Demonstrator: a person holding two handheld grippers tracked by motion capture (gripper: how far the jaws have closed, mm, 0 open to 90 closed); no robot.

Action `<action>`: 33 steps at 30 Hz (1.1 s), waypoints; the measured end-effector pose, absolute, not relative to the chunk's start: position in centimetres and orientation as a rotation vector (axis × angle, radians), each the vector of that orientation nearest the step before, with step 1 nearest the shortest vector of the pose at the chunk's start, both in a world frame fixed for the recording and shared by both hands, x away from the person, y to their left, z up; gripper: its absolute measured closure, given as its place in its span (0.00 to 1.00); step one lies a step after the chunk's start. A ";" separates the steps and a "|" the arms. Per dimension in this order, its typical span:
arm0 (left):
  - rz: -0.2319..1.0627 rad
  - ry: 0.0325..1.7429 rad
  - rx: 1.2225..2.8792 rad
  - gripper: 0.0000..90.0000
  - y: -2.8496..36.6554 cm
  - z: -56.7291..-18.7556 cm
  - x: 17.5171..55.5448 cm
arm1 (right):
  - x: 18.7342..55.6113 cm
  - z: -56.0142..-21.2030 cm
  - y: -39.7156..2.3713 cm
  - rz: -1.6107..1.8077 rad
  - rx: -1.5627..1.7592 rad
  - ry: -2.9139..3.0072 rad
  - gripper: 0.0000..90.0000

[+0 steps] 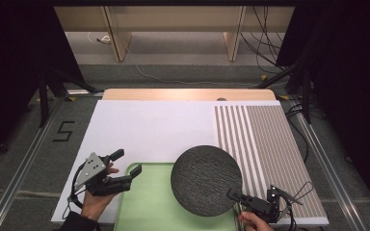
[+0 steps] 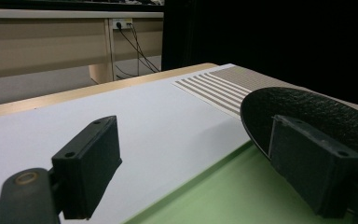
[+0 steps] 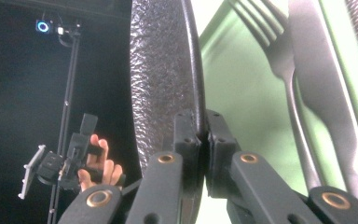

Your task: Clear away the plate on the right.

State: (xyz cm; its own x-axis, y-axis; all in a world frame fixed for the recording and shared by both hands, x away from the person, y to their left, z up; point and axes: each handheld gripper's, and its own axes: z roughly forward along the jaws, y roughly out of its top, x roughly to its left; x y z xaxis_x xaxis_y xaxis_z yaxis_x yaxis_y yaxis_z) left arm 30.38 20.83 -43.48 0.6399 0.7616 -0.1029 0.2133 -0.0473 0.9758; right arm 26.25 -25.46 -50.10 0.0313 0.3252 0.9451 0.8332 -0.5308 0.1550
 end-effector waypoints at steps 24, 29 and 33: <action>0.538 0.824 1.593 0.18 20.9 -43.5 30.4 | 26.2 -50.9 -21.9 -1.378 -1.815 -1.310 0.96; 0.538 0.824 1.594 0.18 20.9 -43.5 30.4 | 26.2 -51.1 -21.6 -1.363 -1.811 -1.320 0.96; 0.537 0.824 1.592 0.18 20.9 -43.5 30.4 | 26.2 -51.1 -21.4 -1.354 -1.806 -1.323 0.96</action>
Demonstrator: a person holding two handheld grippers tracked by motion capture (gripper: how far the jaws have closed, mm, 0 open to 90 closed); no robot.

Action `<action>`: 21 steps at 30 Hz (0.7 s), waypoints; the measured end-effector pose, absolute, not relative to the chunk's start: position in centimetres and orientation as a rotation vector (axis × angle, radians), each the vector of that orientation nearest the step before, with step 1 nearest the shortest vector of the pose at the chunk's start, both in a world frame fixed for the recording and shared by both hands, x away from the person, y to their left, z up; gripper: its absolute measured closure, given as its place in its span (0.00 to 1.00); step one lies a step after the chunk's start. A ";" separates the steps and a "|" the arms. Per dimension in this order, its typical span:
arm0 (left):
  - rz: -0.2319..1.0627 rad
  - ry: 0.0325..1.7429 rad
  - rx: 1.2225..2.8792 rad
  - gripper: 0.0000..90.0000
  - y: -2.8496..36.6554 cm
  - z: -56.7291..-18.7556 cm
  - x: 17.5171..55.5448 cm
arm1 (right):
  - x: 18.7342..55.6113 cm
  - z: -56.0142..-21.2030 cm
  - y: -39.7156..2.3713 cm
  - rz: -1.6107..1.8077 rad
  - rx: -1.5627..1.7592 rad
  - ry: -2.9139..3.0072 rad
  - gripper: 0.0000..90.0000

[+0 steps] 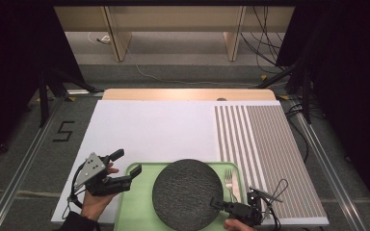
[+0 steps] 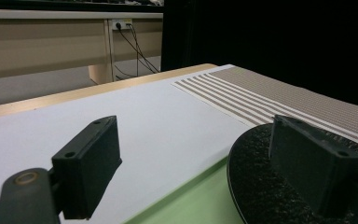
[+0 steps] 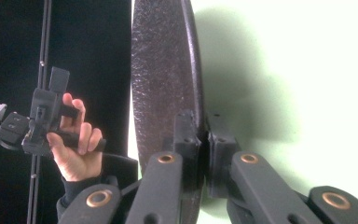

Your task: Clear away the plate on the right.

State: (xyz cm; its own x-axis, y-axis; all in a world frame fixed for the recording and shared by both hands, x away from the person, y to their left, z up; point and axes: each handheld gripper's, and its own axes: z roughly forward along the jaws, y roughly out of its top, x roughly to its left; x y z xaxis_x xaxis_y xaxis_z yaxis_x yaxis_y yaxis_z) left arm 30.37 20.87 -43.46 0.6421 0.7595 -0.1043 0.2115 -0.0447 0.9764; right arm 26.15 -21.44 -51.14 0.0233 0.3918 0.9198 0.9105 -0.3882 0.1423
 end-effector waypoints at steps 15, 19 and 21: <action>0.538 0.823 1.593 0.18 20.9 -43.5 30.4 | 26.2 -51.4 -20.9 -1.294 -1.802 -1.370 0.95; 0.536 0.823 1.592 0.18 20.9 -43.5 30.4 | 26.2 -51.6 -20.9 -1.278 -1.807 -1.359 0.95; 0.537 0.823 1.593 0.18 20.9 -43.5 30.4 | 26.3 -51.6 -20.9 -1.277 -1.803 -1.355 0.94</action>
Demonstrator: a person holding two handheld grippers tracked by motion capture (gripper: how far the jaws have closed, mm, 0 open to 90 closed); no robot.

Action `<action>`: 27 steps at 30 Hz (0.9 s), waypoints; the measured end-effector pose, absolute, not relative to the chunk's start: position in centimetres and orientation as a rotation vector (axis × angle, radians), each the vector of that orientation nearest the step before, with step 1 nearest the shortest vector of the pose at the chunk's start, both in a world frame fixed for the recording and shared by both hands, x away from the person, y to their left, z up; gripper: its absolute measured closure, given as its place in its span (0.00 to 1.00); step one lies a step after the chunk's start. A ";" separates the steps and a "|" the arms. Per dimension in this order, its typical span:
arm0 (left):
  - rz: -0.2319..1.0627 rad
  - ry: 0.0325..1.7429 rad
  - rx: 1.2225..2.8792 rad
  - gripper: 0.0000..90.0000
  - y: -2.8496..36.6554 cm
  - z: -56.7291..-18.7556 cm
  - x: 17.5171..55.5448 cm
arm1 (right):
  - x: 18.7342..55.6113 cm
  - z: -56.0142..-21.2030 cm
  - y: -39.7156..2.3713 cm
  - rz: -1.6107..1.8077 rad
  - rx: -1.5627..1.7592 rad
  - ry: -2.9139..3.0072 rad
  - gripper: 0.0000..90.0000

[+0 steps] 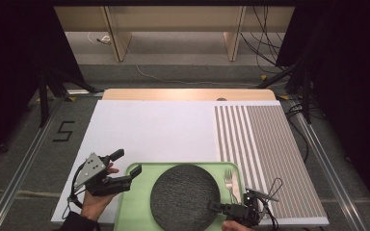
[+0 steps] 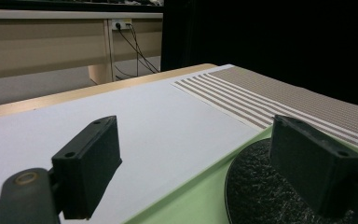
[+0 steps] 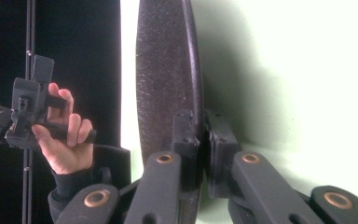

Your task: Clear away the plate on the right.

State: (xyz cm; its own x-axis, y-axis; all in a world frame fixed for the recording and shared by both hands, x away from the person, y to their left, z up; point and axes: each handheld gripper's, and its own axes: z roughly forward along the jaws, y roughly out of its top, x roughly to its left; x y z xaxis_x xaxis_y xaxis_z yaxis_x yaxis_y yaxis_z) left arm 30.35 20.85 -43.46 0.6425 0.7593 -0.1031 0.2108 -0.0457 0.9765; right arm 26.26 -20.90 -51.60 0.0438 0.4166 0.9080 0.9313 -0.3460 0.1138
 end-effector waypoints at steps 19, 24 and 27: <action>0.536 0.824 1.596 0.18 20.8 -43.5 30.4 | 26.5 -49.8 -21.3 -1.303 -1.828 -1.517 0.81; 0.535 0.824 1.594 0.18 20.8 -43.5 30.3 | 26.5 -49.7 -20.8 -1.236 -1.843 -1.623 0.66; 0.534 0.824 1.594 0.18 20.9 -43.5 30.4 | 26.5 -49.5 -20.5 -1.232 -1.840 -1.666 0.61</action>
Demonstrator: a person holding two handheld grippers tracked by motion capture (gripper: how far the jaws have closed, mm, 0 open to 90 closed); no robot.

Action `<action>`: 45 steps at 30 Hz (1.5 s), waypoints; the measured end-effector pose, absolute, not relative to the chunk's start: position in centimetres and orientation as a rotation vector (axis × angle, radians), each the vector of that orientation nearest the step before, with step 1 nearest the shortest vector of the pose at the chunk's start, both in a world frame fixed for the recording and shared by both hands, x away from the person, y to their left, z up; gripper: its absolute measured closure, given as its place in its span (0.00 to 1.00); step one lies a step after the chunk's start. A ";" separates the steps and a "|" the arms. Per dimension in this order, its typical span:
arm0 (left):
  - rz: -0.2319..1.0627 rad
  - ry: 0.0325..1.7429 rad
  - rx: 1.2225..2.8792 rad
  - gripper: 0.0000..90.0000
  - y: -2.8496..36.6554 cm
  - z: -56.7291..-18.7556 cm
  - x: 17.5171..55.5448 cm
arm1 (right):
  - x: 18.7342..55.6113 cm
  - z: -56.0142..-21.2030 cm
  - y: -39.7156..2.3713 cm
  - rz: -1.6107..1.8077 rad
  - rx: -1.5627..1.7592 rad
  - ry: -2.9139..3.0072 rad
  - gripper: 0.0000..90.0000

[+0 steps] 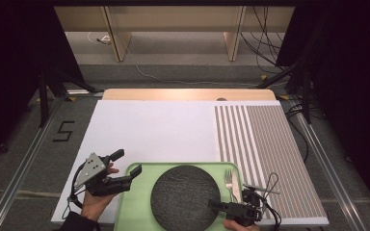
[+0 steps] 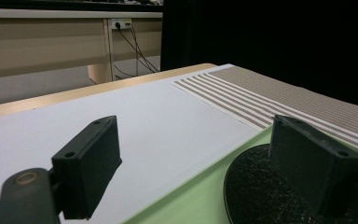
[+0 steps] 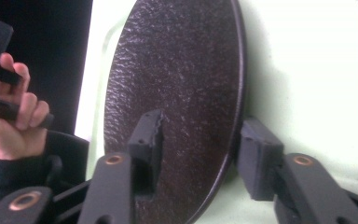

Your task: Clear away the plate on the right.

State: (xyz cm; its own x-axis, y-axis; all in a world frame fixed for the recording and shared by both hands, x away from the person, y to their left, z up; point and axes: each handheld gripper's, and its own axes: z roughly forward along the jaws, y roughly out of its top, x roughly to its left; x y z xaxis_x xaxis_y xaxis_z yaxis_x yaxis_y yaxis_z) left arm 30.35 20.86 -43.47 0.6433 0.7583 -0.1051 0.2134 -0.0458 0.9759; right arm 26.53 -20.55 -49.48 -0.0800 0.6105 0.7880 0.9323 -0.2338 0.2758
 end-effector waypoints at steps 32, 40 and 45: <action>0.531 0.820 1.595 0.18 20.8 -43.5 30.3 | 27.5 -44.5 -22.0 -1.557 -1.737 -2.126 0.34; 0.526 0.815 1.596 0.18 20.7 -43.5 30.3 | 27.3 -43.2 -22.4 -1.700 -1.669 -2.270 0.31; 0.523 0.813 1.600 0.18 20.7 -43.5 30.4 | 27.3 -42.9 -22.5 -1.737 -1.648 -2.333 0.31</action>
State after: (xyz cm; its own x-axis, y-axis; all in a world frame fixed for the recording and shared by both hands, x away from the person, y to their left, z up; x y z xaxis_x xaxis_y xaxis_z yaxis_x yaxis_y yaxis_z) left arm 30.35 20.70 -43.47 0.6540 0.7491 -0.1054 0.2138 -0.0494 0.9756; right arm 27.26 -22.53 -42.86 -0.4988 0.7849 0.3675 0.5772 -0.0154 0.8165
